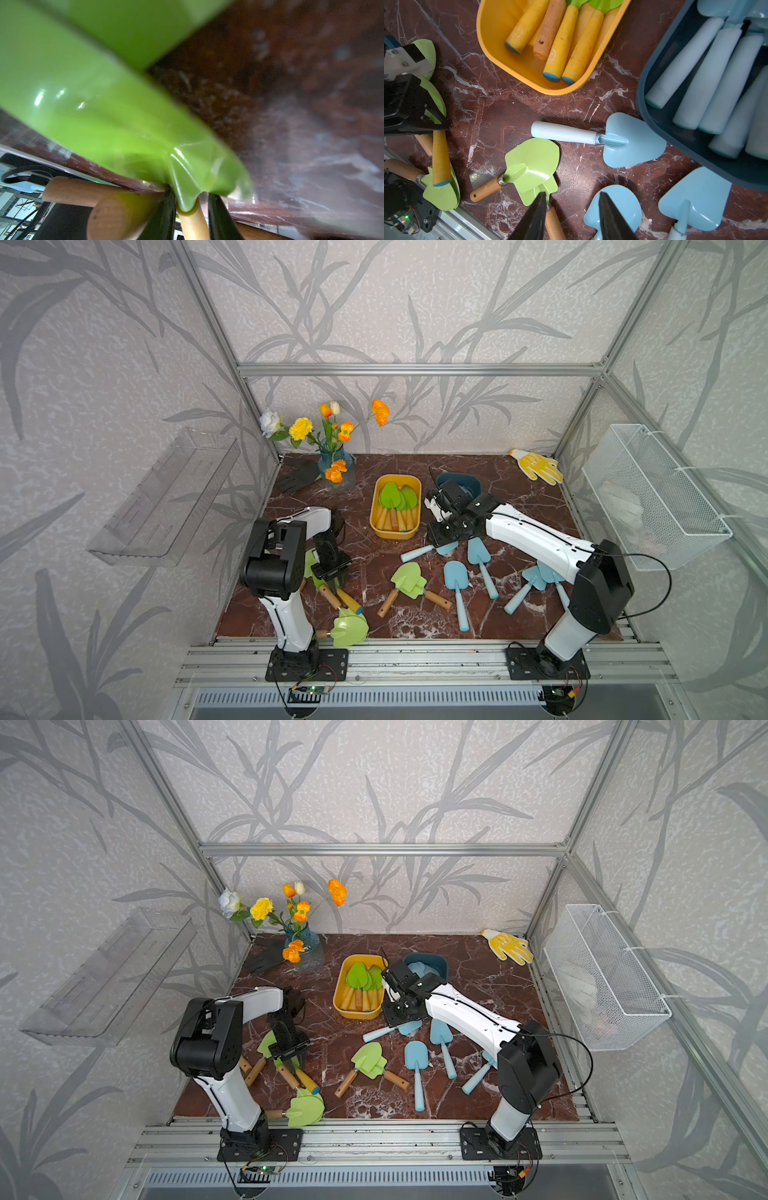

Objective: Sort the small shovels by color and place them into the storage box
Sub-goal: Pick up the shovel from the center of the board.

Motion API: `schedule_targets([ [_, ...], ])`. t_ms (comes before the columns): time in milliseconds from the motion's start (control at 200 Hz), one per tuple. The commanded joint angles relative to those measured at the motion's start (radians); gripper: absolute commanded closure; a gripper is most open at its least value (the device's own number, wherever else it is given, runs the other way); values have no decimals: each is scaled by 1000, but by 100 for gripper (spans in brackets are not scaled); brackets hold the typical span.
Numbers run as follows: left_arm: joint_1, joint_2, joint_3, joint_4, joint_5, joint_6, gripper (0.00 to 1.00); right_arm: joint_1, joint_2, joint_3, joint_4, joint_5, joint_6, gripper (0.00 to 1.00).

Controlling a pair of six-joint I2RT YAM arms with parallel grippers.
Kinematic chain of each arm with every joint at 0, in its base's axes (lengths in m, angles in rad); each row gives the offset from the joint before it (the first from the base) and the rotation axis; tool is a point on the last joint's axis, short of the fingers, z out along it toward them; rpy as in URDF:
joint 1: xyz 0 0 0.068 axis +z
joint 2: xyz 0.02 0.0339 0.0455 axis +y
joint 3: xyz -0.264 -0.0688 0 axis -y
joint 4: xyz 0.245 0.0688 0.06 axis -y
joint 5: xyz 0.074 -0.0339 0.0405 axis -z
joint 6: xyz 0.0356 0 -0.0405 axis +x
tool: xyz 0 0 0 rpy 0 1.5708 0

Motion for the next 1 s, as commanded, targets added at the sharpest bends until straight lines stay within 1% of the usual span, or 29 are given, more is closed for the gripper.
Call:
schedule_targets([
  [0,-4,42,24,193,-99,7,73,3,-11,32,-29,14,12,57],
  [20,-4,47,29,193,-99,8,74,3,-10,34,-30,15,11,57],
  [130,-8,73,61,193,-91,12,88,2,-5,45,-38,17,11,57],
  [265,-17,104,110,173,-91,32,100,2,-5,51,-42,26,14,57],
  [355,-29,102,145,149,-113,49,100,3,-8,51,-44,30,15,57],
  [525,-80,45,198,98,-194,82,100,3,-12,46,-45,33,15,57],
  [560,-92,35,203,88,-206,83,93,2,-12,46,-44,33,17,57],
  [665,-128,-6,196,76,-216,76,66,3,-12,46,-44,28,18,57],
  [725,-145,-22,188,71,-213,68,58,2,-11,45,-43,25,17,57],
  [755,-153,-29,181,69,-207,63,55,3,-10,46,-42,23,17,57],
  [870,-173,-56,144,77,-189,31,53,4,-9,46,-42,16,15,57],
  [995,-185,-106,96,80,-184,-5,48,4,-12,40,-43,13,12,57],
])
